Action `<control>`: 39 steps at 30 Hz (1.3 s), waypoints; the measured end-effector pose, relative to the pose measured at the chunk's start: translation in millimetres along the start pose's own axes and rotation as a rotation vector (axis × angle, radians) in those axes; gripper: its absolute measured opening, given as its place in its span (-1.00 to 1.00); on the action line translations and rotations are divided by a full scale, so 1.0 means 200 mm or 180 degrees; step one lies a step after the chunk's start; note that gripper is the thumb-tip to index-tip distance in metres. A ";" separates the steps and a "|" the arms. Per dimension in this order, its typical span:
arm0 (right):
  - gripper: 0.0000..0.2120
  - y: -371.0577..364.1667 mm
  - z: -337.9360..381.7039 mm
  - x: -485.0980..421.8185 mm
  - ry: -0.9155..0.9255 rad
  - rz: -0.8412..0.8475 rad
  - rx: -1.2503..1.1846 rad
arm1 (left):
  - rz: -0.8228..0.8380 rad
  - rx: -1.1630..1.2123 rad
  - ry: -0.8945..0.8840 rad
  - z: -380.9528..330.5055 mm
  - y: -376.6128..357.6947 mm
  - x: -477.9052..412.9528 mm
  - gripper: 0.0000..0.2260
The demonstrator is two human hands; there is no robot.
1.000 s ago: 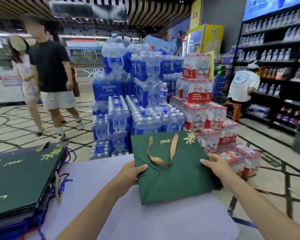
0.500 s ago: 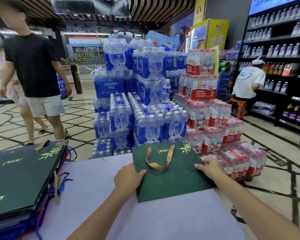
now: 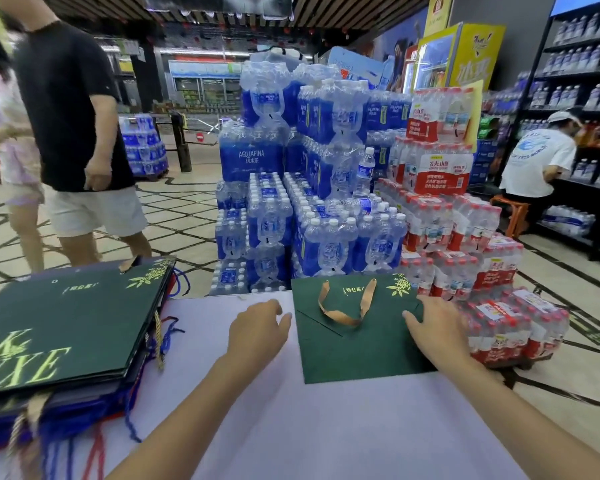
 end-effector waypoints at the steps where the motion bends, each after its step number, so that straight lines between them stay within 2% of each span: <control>1: -0.55 0.01 0.08 0.04 0.0158 0.0050 -0.0156 | -0.0228 -0.0083 -0.0116 0.04 0.09 0.01 -0.70; 4: -0.63 0.00 0.31 0.20 0.0443 0.0431 -0.0683 | -0.0833 -0.0408 -0.0377 0.26 0.39 0.03 -0.71; 6: -0.69 0.00 0.46 0.31 0.0515 0.0579 -0.1176 | -0.0954 -0.0706 -0.0367 0.44 0.56 0.07 -0.62; 7: -0.70 -0.01 0.53 0.37 0.0519 0.0662 -0.1434 | -0.0841 -0.0871 -0.0302 0.52 0.63 0.10 -0.53; 9: -0.70 -0.03 0.65 0.47 0.0498 0.0881 -0.1837 | -0.0209 -0.1094 -0.0174 0.69 0.73 0.17 -0.30; 11: -0.73 -0.06 0.77 0.56 0.0590 0.1037 -0.2065 | 0.0567 -0.0919 -0.0203 0.82 0.81 0.23 -0.09; 12: -0.76 -0.07 0.82 0.60 0.0642 0.1094 -0.2149 | 0.0822 -0.0692 -0.0190 0.87 0.84 0.26 -0.07; 13: -0.78 -0.08 0.88 0.63 0.0649 0.1161 -0.2246 | 0.0916 -0.0474 -0.0160 0.93 0.87 0.28 -0.10; 16: -0.85 -0.09 1.03 0.71 0.0549 0.1389 -0.2555 | 0.0701 -0.0149 -0.0243 1.05 0.89 0.30 -0.21; 20: -0.89 -0.02 1.25 0.79 0.0125 0.1867 -0.3178 | 0.0570 -0.0160 -0.0436 1.11 0.87 0.31 -0.03; 22: -0.80 0.04 1.36 0.81 -0.0200 0.2263 -0.3402 | 0.0459 -0.0259 -0.0506 1.12 0.85 0.31 -0.08; 25: -0.66 0.10 1.48 0.81 -0.0425 0.2737 -0.3250 | 0.0194 -0.0026 -0.0602 1.09 0.85 0.32 -0.30; 28: -0.62 0.11 1.55 0.80 -0.0529 0.3024 -0.3072 | -0.0283 0.0193 -0.1141 1.00 0.86 0.34 -0.48; 31: -0.66 0.07 1.59 0.79 -0.0718 0.2894 -0.2720 | -0.0084 0.0025 -0.1328 0.97 0.82 0.36 -0.52; 33: -0.65 0.02 1.59 0.77 -0.0685 0.2622 -0.2435 | -0.0235 -0.0159 -0.1573 0.97 0.77 0.39 -0.54; 36: -0.68 -0.03 1.59 0.74 -0.1166 0.2906 -0.2903 | -0.0695 -0.0204 -0.2122 0.94 0.73 0.43 -0.58; 39: -0.70 -0.04 1.57 0.72 -0.1591 0.3050 -0.3291 | -0.1200 0.0062 -0.2396 0.90 0.73 0.47 -0.80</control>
Point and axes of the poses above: each hand's wrist, its own x-axis away from the middle knuckle, its own y-axis out of the back of the hand, z = x × y, the point moved 2 cm from there along -x, towards the middle knuckle, and after that the axes turned 12 degrees about -z, right-handed, at the moved point
